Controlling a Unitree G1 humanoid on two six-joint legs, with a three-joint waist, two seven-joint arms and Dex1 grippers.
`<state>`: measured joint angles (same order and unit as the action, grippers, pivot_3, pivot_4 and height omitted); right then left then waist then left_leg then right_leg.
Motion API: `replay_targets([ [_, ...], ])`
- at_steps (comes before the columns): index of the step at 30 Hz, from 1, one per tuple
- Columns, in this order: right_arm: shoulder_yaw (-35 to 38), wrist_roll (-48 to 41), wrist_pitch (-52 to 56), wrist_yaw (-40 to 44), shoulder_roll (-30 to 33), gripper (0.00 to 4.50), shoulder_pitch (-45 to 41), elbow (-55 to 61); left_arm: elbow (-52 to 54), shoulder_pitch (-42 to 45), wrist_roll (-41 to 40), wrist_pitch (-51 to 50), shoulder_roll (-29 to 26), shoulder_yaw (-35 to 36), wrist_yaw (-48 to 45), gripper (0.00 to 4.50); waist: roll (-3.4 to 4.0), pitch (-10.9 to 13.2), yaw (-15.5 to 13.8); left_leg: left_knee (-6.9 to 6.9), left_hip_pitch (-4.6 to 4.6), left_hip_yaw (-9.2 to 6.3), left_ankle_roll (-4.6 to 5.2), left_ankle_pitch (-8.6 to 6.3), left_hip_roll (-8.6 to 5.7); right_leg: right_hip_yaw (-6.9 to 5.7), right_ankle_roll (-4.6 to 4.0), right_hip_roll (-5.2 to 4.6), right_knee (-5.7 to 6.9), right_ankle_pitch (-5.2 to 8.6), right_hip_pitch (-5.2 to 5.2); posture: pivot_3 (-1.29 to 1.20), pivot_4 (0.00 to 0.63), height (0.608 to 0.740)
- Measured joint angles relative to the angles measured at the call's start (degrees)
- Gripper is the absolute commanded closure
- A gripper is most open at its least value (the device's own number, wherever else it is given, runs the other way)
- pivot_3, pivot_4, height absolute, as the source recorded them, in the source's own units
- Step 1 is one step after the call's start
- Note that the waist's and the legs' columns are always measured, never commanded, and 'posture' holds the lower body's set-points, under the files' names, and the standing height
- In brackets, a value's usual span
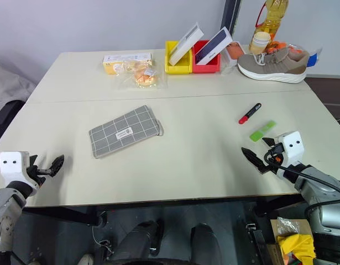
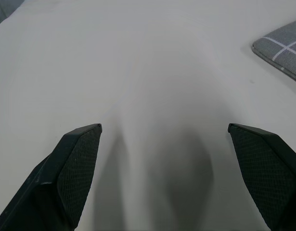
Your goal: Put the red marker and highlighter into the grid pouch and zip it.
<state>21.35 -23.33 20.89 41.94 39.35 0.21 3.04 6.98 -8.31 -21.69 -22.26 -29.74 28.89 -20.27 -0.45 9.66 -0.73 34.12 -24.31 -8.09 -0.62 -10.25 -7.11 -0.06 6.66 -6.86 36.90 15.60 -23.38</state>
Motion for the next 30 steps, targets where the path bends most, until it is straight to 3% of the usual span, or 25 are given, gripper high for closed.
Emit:
replay_targets([
  [10, -0.96, -0.2, 0.15, 0.4, -0.01, 0.0, -1.49, 0.35, -0.01, 1.17, -0.36, 0.03, 1.46, -0.3, 0.68, 0.01, -0.01, 0.0, 0.0, 0.0, 0.0, 0.0, 0.0, 0.0, 0.0, -0.01, 0.0, 0.01, 0.01, 0.0, 0.0, 0.0, 0.15, 0.74],
  [18, -8.86, -1.33, 3.67, -0.27, -3.9, 0.0, -10.6, 7.17, 0.25, 2.93, -0.33, 1.58, 3.18, -0.25, 1.56, 0.01, -0.01, 0.01, 0.29, 0.0, 0.0, 0.0, 0.03, 0.02, 0.04, -0.01, 0.0, 0.04, 0.02, -0.01, -0.04, 0.0, 0.15, 0.74],
  [22, -16.78, 0.08, 4.58, -2.06, -8.06, 1.28, -16.75, 9.15, 0.35, 3.75, -0.07, 2.81, 4.31, -1.09, 1.91, 0.0, -0.05, 0.02, -0.03, 0.0, -0.03, 0.0, 0.04, 0.03, 0.02, -0.02, 0.01, 0.03, 0.0, -0.01, -0.04, 0.0, 0.15, 0.74],
  [28, -25.14, 6.91, 4.62, -7.74, -16.11, 4.31, -25.73, 2.7, -0.24, 4.89, 1.08, 4.77, 4.43, -2.27, 1.74, 0.0, -0.09, 0.01, 0.16, 0.01, -0.03, -0.01, 0.07, 0.05, 0.01, -0.04, 0.0, 0.07, 0.05, -0.04, -0.1, 0.0, 0.15, 0.74],
  [30, -29.04, 9.38, 4.58, -9.23, -20.28, 4.41, -28.85, -0.58, -0.27, 5.12, 1.4, 5.43, 4.46, -3.4, 1.6, 0.0, -0.09, 0.01, 0.45, -0.01, -0.02, -0.02, 0.09, 0.06, 0.02, -0.04, 0.14, 0.1, 0.1, -0.12, -0.14, 0.0, 0.15, 0.74],
])
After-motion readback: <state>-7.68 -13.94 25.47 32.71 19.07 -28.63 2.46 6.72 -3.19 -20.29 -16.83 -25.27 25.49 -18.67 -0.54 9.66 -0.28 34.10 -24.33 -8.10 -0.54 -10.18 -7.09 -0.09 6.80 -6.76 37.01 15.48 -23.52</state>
